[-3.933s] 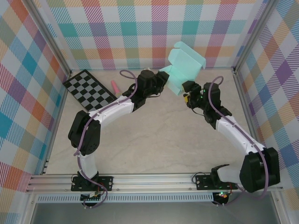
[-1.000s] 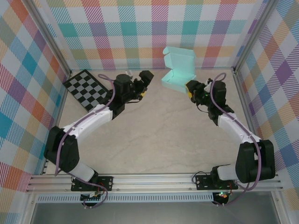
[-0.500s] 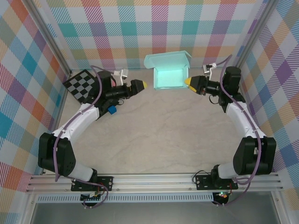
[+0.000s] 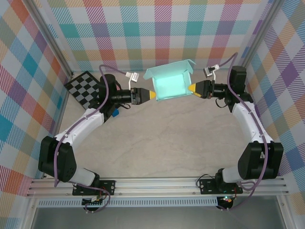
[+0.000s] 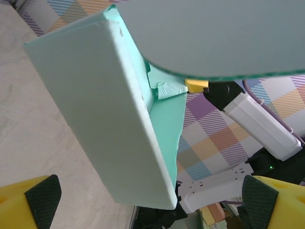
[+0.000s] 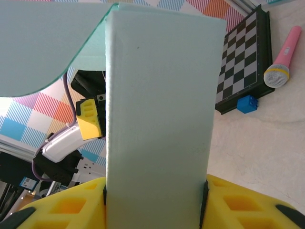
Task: Fold the paper box
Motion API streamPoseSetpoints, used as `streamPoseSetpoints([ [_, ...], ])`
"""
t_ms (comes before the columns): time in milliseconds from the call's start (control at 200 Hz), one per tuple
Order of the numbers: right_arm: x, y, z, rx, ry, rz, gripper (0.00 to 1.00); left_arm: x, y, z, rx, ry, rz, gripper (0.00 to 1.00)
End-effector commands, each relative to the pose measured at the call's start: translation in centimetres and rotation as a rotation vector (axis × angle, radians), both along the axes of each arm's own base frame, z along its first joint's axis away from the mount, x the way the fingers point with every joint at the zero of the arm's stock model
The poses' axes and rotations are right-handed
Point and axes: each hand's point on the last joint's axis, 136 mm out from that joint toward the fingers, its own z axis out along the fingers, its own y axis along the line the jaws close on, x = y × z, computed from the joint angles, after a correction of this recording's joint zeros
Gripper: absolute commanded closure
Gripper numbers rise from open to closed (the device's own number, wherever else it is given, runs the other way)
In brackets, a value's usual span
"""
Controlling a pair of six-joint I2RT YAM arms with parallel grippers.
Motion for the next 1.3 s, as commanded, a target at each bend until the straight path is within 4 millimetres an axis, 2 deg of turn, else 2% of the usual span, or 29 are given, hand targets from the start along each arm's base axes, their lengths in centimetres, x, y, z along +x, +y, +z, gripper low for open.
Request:
streamPoseSetpoints([
  [0,-1.2,0.5,2.2,0.016,-0.090,0.069,0.56,-0.9,-0.2,3.5,-0.052,-0.114,-0.019,0.04],
  [135,-1.4,0.7,2.8,0.019,-0.102,0.083,0.57,-0.2,-0.4,3.6,-0.061,-0.108,0.000,0.14],
  [285,-1.9,0.8,3.2,0.025,-0.112,0.100,0.57,0.0,-0.4,4.3,-0.088,-0.123,0.009,0.19],
  [400,-2.2,1.1,3.5,0.028,-0.118,0.115,0.58,0.1,-0.6,4.6,-0.094,-0.142,0.013,0.16],
  [610,-2.4,1.4,4.3,0.031,-0.136,0.120,0.59,1.3,-0.8,2.6,-0.077,-0.139,0.047,0.13],
  [765,-2.3,1.6,4.7,0.033,-0.141,0.127,0.60,1.2,-1.0,1.8,-0.073,-0.147,0.037,0.15],
  [845,-2.4,2.1,4.8,0.034,-0.141,0.140,0.60,1.1,-1.1,2.3,-0.085,-0.158,0.034,0.22],
  [935,-2.3,2.4,4.7,0.033,-0.139,0.146,0.60,0.9,-1.1,3.2,-0.106,-0.169,0.029,0.37],
  [1105,-1.8,2.7,4.4,0.027,-0.130,0.132,0.60,1.0,-1.0,4.1,-0.114,-0.159,0.050,0.45],
  [1195,-1.1,2.7,3.8,0.010,-0.107,0.096,0.59,1.6,-0.8,3.8,-0.096,-0.146,0.092,0.51],
  [1295,0.5,2.4,2.0,-0.054,-0.075,-0.002,0.50,2.8,-0.5,2.5,-0.024,-0.106,0.155,0.57],
])
